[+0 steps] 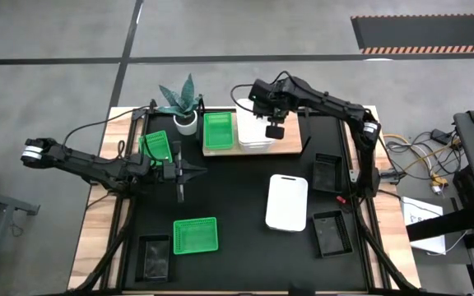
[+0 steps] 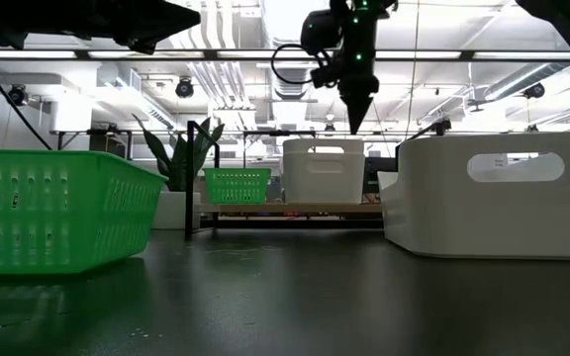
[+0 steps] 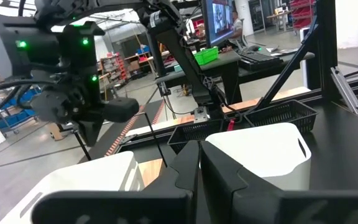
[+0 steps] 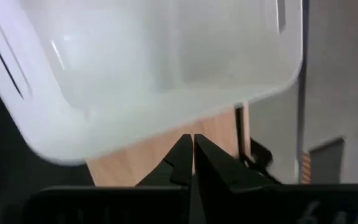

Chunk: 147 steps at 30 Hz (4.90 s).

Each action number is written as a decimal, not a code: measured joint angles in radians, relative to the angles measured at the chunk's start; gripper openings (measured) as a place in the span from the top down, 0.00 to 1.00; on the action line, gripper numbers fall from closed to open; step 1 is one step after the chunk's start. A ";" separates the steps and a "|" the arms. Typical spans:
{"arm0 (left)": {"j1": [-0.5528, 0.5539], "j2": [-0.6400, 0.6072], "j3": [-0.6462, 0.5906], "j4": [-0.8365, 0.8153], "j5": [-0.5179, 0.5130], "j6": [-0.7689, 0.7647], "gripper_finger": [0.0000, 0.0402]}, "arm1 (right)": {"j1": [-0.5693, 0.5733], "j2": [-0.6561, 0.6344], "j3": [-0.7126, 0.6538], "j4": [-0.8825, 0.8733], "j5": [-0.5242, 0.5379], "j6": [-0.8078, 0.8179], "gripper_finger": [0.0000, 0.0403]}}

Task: Stack baskets on shelf by color
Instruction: Stack the left white bin into the white bin on the shelf, then stack the top green bin into the green bin on the shelf

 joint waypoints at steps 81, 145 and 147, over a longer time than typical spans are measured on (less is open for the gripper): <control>0.000 0.013 0.003 0.001 0.000 -0.074 1.00 | -0.041 -0.257 -0.524 0.526 -0.092 0.033 0.98; 0.075 0.151 0.243 -1.472 -0.029 -0.783 0.99 | 0.619 -0.830 -1.219 1.273 -0.033 -0.079 0.98; 0.075 0.151 0.243 -1.473 -0.027 -0.783 0.97 | 0.619 -0.830 -1.219 1.273 -0.033 -0.095 0.98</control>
